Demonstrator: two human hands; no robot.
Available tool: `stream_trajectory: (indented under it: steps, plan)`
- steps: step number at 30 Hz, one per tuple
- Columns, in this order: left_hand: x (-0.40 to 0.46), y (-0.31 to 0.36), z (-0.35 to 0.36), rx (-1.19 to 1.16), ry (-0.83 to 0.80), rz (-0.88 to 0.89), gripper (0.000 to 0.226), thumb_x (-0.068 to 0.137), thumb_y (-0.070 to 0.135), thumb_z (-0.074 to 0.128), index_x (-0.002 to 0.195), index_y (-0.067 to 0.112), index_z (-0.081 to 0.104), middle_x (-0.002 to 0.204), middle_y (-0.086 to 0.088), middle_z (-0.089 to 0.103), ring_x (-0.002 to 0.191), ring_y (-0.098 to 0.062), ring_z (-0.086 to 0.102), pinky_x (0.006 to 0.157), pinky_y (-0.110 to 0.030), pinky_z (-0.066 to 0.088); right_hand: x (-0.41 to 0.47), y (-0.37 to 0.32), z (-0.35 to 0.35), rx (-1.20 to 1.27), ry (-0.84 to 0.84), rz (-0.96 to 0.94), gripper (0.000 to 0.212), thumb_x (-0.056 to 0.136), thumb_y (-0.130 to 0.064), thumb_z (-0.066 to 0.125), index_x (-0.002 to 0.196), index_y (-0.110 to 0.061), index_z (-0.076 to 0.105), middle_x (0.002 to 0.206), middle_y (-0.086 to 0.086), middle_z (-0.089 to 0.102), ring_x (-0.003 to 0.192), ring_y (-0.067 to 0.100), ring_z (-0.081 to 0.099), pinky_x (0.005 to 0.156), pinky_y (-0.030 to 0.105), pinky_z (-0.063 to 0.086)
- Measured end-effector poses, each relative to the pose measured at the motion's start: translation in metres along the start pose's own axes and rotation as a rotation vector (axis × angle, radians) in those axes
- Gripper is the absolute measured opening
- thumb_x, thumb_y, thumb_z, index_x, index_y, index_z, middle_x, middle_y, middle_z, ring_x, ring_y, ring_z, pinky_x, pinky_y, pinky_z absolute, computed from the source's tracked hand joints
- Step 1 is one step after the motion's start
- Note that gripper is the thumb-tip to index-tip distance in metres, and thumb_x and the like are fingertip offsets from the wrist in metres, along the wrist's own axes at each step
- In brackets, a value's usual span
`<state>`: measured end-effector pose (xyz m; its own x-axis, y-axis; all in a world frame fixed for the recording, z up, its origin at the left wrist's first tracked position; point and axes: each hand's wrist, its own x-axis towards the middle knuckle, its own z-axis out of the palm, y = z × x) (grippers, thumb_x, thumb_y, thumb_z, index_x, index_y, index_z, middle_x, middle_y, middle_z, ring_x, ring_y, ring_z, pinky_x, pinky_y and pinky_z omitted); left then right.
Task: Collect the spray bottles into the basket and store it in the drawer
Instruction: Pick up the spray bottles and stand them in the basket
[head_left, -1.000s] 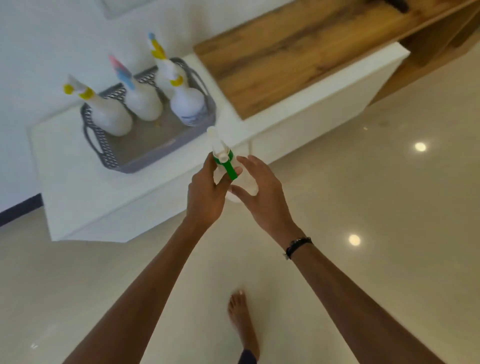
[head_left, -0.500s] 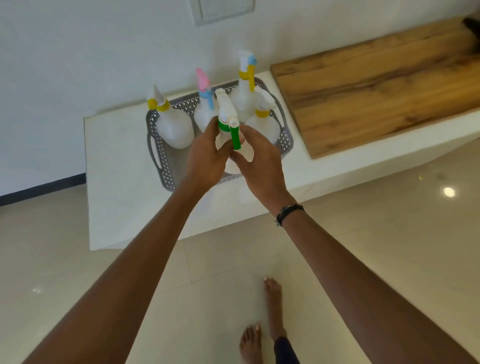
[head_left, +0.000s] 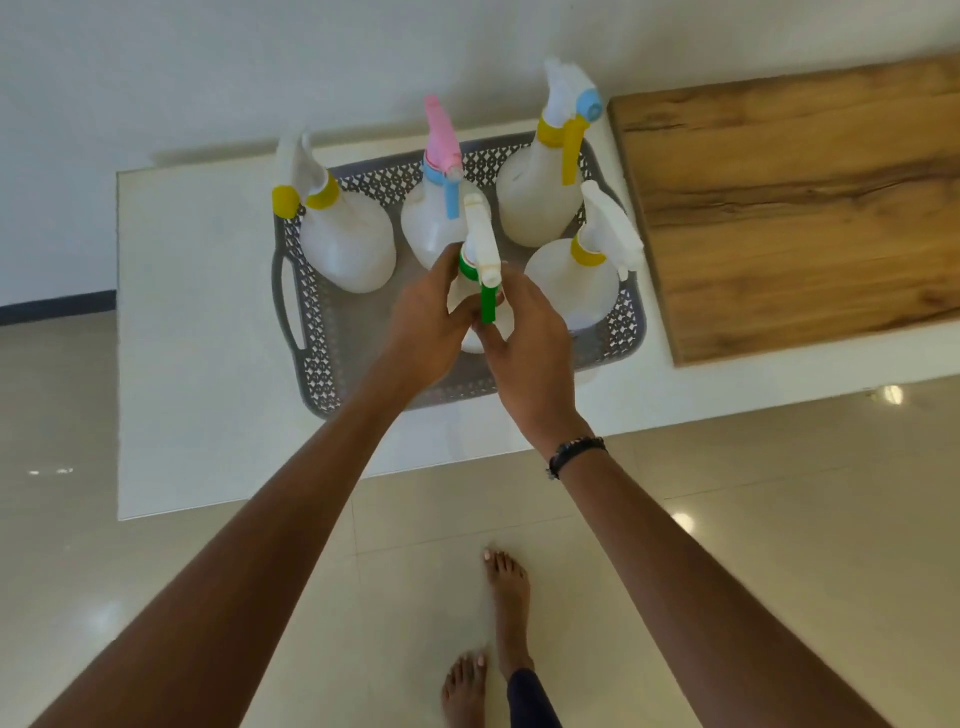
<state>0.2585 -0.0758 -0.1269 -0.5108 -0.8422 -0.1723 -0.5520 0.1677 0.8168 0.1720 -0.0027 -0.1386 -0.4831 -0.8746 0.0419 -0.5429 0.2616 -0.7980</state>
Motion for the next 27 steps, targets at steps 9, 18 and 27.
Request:
stream_trajectory:
  steps: [9, 18, 27]
  plan:
    - [-0.013, -0.009, 0.002, 0.069, 0.056, 0.017, 0.048, 0.089, 0.014, 0.062, 0.134, 0.017, 0.044, 0.116, -0.005, 0.065, 0.102, -0.024, 0.061, 0.086, -0.047, 0.051, -0.007, -0.001, 0.0, -0.042, -0.005, -0.008, 0.048, 0.085, -0.017, 0.069, 0.129, -0.013, 0.052, 0.128, 0.002, 0.061, 0.119, 0.016, 0.057, 0.1, 0.031, 0.049]
    - [-0.019, -0.013, 0.008, 0.023, 0.081, 0.005, 0.051, 0.091, 0.015, 0.058, 0.138, 0.016, 0.04, 0.131, -0.005, 0.058, 0.116, -0.019, 0.055, 0.096, -0.038, 0.048, -0.01, -0.001, 0.001, -0.096, -0.009, -0.03, 0.05, 0.087, -0.018, 0.066, 0.132, -0.01, 0.048, 0.132, 0.004, 0.058, 0.122, 0.019, 0.055, 0.1, 0.031, 0.048]
    - [-0.11, -0.022, -0.001, -0.047, 0.294, 0.051, 0.035, 0.093, 0.013, 0.054, 0.127, 0.01, 0.046, 0.129, -0.003, 0.054, 0.122, -0.016, 0.049, 0.096, -0.034, 0.05, -0.086, 0.003, -0.012, -0.058, 0.086, -0.024, 0.04, 0.094, -0.015, 0.051, 0.134, -0.008, 0.047, 0.134, 0.01, 0.056, 0.123, 0.02, 0.053, 0.102, 0.035, 0.048]
